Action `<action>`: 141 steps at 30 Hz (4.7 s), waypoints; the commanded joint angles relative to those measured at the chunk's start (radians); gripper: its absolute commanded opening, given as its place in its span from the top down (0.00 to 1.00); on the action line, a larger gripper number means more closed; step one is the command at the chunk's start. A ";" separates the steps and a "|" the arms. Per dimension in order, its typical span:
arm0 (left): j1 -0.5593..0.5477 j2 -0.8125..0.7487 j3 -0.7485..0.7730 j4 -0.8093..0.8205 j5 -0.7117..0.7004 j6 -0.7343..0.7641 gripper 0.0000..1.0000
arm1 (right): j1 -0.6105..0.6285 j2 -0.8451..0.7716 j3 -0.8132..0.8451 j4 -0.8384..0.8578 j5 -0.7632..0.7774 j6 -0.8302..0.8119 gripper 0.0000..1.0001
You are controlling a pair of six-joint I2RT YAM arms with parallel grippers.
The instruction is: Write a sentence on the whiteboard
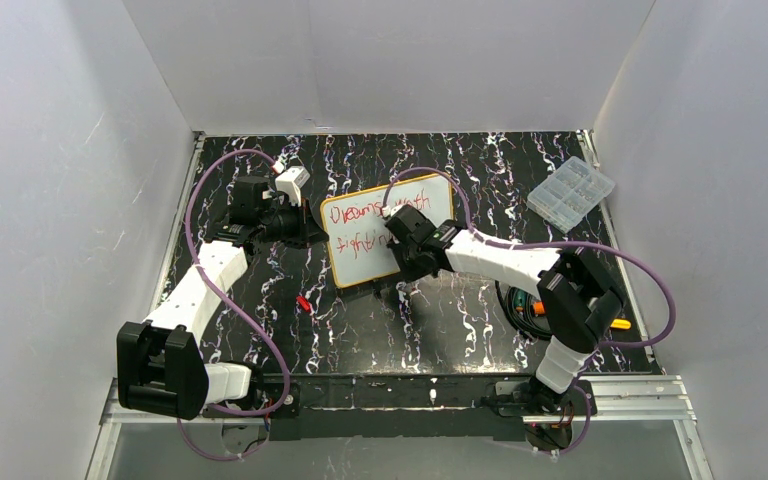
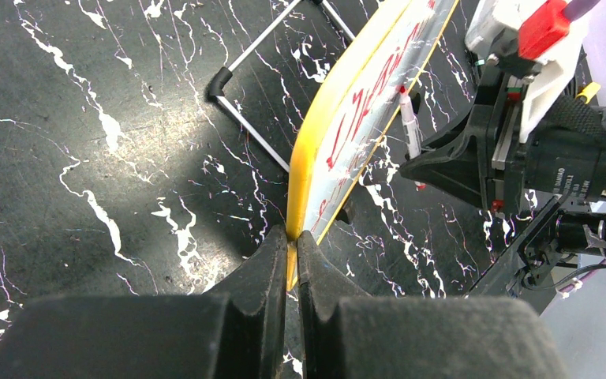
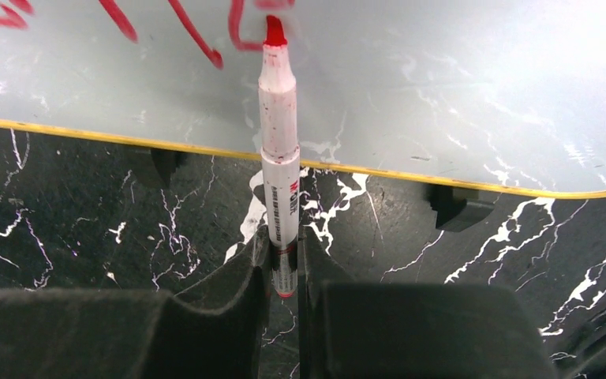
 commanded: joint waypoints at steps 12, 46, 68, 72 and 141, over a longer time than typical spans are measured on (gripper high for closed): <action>-0.003 -0.045 -0.011 0.002 0.021 0.004 1.00 | -0.013 0.015 0.029 0.007 0.020 -0.005 0.99; -0.002 -0.055 -0.013 0.003 0.020 0.002 1.00 | 0.017 -0.167 -0.021 0.029 0.014 0.013 0.99; -0.003 -0.047 -0.010 -0.001 0.014 0.007 1.00 | -0.165 -0.193 -0.098 -0.003 -0.259 -0.175 0.99; -0.003 -0.045 -0.009 0.001 0.014 0.007 1.00 | -0.163 -0.176 -0.090 -0.005 -0.285 -0.153 0.99; -0.003 -0.053 -0.010 -0.001 0.021 0.005 1.00 | -0.162 -0.045 -0.044 -0.058 -0.182 -0.096 0.99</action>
